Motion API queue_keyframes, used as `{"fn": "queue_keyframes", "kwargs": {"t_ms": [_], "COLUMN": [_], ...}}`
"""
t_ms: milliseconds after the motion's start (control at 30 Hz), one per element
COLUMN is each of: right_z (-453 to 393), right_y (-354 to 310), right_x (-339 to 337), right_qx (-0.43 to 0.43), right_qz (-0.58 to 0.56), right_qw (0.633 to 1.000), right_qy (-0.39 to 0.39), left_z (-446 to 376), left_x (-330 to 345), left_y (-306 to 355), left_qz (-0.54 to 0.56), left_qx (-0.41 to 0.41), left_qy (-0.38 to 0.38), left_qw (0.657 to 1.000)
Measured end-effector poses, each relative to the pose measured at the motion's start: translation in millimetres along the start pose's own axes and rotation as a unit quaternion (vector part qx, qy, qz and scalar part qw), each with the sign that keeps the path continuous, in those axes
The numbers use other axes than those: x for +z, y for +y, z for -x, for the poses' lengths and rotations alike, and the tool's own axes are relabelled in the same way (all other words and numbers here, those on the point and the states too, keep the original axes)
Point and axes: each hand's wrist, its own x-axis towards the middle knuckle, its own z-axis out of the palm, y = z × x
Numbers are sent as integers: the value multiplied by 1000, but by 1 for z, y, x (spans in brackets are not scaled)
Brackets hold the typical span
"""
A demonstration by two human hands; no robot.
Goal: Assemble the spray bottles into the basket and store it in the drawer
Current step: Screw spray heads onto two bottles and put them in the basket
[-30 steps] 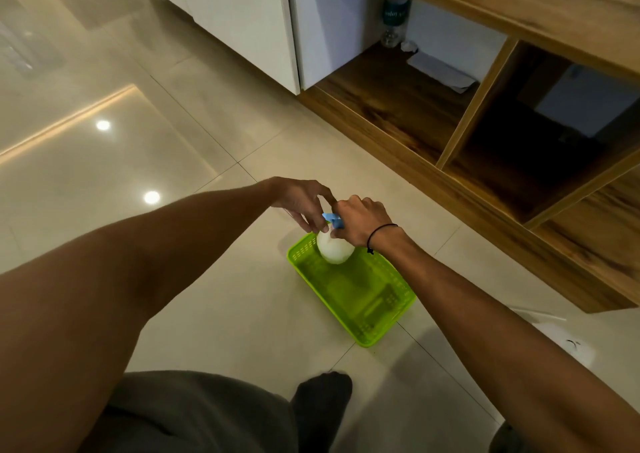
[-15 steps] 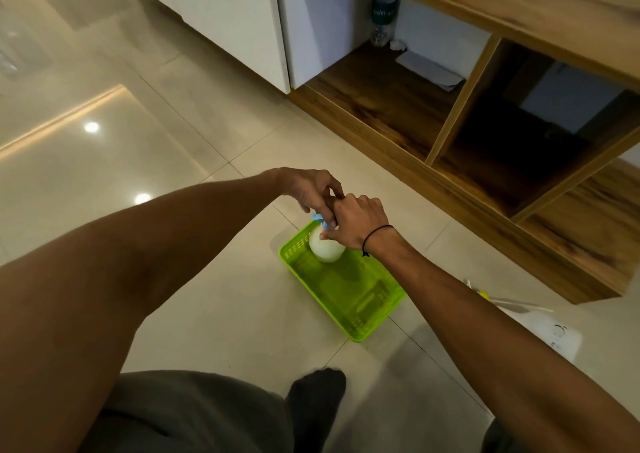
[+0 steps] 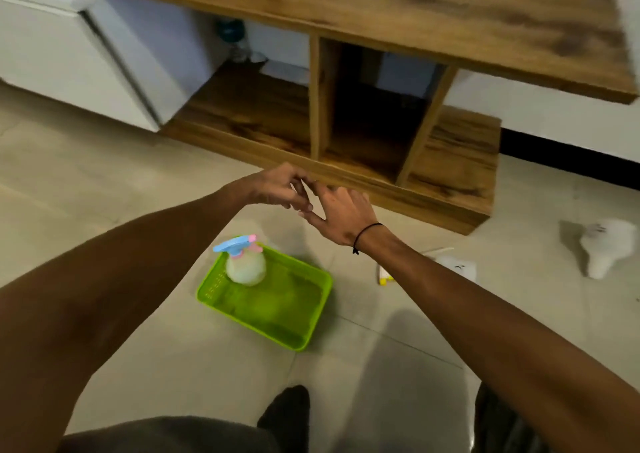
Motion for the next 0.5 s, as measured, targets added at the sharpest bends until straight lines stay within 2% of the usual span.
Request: {"fn": "queue_keyframes", "kwargs": {"t_ms": [167, 500], "right_z": [37, 108], "right_y": [58, 152], "right_x": [2, 2], "right_qx": [70, 165], "right_qz": [-10, -4], "right_qw": [997, 980], "right_qy": [6, -110], "left_z": [-59, -132], "left_x": [40, 108], "left_y": [37, 87], "left_qz": [-55, -126], "left_qx": [41, 65], "left_qy": [-72, -143], "left_qw": [995, 979]}}
